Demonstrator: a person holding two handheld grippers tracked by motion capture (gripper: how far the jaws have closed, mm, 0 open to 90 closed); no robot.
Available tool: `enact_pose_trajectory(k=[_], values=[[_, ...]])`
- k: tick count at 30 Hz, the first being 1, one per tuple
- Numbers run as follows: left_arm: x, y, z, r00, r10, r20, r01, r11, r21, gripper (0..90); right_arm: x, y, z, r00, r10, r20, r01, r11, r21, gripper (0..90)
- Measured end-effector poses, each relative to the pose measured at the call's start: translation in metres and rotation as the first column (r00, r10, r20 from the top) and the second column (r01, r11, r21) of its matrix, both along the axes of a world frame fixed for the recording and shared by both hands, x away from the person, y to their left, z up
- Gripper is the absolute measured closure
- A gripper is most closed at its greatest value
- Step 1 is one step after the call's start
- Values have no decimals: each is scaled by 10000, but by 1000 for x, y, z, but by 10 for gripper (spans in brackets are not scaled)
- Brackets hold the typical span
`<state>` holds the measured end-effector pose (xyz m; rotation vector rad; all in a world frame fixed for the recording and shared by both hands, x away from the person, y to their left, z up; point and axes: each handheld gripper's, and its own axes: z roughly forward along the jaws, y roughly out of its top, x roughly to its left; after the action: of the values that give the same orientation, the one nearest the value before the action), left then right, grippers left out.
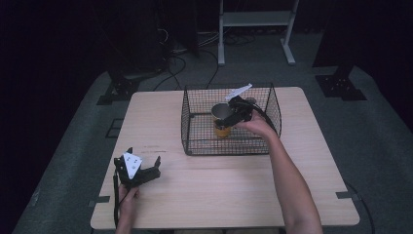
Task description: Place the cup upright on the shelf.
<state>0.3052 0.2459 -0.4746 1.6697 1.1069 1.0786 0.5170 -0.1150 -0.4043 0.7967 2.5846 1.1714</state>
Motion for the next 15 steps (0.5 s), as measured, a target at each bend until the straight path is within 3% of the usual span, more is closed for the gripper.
enact_pose_trajectory(k=[5,15], values=[[0,0,0,10000,10,5,-10,10000,-14,0,-1,-1,1,9999,-47,123,49,9998,-185,58],[0,0,0,10000,6,4,-6,10000,-21,0,-3,-1,7,9996,-133,236,130,9998,122,31]])
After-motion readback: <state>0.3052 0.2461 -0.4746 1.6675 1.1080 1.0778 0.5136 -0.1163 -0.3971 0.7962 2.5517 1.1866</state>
